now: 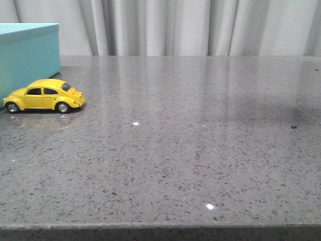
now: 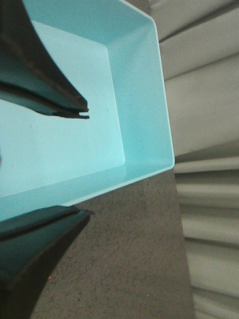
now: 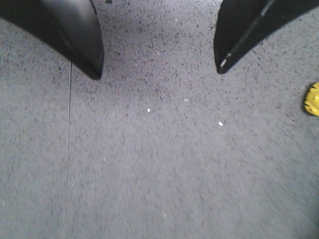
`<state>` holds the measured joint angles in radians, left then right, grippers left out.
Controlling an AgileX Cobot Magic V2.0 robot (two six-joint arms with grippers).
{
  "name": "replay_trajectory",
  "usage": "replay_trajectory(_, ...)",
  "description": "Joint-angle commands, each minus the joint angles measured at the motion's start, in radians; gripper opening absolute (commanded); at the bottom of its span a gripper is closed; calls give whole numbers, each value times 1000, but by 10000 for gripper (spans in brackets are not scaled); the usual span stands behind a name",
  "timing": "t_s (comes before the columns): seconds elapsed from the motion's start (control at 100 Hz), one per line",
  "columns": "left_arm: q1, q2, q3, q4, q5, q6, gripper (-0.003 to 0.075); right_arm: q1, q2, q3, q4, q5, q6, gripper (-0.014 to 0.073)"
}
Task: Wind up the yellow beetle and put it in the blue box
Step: 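Lift the right gripper off, letting the beetle roll toward the blue box, then lower the left gripper onto the beetle and close on it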
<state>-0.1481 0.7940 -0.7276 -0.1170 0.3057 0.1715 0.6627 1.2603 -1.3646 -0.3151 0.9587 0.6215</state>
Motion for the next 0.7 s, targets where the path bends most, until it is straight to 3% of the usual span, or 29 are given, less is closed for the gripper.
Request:
replay_trajectory(0.0, -43, 80, -110, -2, 6, 68, 388, 0, -94, 27, -41, -98, -13, 475)
replay_trajectory(0.41, -175, 489, -540, -65, 529, 585, 388, 0, -274, 95, -31, -143, -13, 475)
replay_trajectory(0.69, -182, 692, -680, -68, 674, 817, 388, 0, -281, 95, -29, -148, -13, 475)
